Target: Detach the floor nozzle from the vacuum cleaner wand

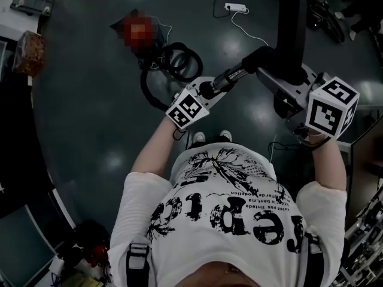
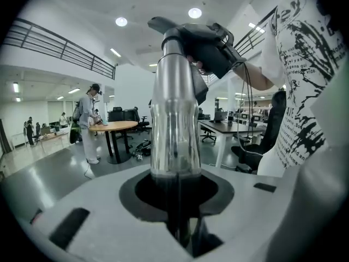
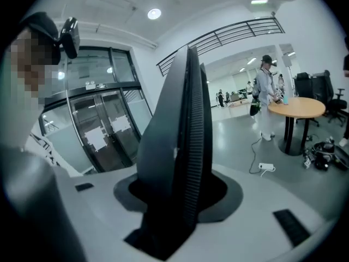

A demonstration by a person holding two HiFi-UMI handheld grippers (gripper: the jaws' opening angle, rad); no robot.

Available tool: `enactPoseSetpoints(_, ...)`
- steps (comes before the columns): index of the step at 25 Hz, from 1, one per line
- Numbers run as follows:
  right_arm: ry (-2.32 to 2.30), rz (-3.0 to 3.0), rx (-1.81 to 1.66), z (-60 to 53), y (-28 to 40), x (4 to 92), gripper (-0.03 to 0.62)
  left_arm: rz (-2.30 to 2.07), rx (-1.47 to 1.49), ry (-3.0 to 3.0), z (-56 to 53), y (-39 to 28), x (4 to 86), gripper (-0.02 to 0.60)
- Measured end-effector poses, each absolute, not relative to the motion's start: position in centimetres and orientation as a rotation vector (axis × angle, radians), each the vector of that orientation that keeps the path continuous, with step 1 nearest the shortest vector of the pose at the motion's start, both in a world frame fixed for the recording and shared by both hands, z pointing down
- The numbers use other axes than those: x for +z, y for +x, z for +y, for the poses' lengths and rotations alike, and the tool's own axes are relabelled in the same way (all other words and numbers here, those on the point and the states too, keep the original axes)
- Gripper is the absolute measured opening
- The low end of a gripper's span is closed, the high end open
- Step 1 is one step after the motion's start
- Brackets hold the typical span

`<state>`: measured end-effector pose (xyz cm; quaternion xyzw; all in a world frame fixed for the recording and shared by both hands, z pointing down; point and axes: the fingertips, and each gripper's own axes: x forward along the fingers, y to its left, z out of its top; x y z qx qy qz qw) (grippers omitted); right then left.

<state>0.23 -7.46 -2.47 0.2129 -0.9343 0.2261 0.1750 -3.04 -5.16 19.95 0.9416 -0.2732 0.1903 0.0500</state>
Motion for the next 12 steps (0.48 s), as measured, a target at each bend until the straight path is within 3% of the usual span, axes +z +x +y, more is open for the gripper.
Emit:
enactPoseSetpoints(6, 0.633, -2.856, 0.531, -10.5, 5.0, -9.0, 0.164, -0.621, 0.843, 2.789, 0.2, -3.3, 24.9, 0.087)
enactPoseSetpoints(12, 0.728, -2.86, 0.653, -13.2, 7.7, -10.4, 0.166, -0.75, 0.648, 2.863, -3.1, -2.7, 19.4, 0.089)
